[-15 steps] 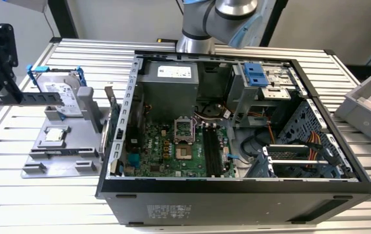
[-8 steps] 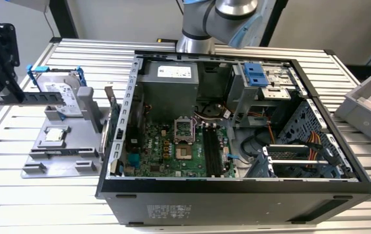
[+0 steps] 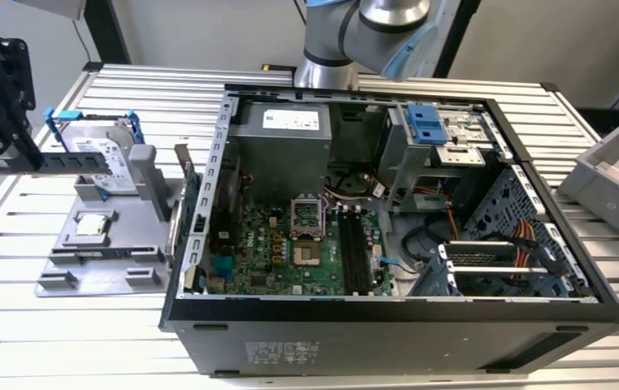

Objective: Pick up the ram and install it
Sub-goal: 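Pick up the ram and move it above insertion slot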

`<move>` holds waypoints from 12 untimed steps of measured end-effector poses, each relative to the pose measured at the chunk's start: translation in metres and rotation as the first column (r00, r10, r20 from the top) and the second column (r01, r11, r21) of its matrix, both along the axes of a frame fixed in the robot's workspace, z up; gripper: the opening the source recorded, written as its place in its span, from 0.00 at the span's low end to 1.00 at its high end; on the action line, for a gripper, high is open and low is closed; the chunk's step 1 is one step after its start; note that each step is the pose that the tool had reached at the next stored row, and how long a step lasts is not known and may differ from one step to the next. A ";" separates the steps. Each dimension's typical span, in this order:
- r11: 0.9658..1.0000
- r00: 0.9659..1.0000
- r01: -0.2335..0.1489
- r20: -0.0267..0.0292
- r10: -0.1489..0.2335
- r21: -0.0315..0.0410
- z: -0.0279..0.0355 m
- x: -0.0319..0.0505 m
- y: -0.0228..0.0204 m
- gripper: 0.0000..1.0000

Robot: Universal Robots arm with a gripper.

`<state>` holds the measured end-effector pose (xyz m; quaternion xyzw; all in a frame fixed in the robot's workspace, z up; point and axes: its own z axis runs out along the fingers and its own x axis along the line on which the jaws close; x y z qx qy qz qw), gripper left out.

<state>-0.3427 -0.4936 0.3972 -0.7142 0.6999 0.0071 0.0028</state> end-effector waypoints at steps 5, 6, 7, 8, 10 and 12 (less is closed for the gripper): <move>1.000 1.000 0.000 0.000 0.000 0.000 0.0000 0.0047 0.0024 0.00; 1.000 1.000 0.000 0.000 0.000 0.000 0.0000 0.0062 0.0032 0.00; 1.000 1.000 0.000 0.000 0.000 0.000 0.0000 0.0076 0.0040 0.00; 1.000 1.000 0.000 0.000 0.000 0.000 0.0000 0.0090 0.0049 0.00; 1.000 1.000 0.000 0.000 0.000 0.000 0.0000 0.0115 0.0063 0.00; 1.000 1.000 0.000 0.000 0.000 0.000 0.0000 0.0137 0.0077 0.00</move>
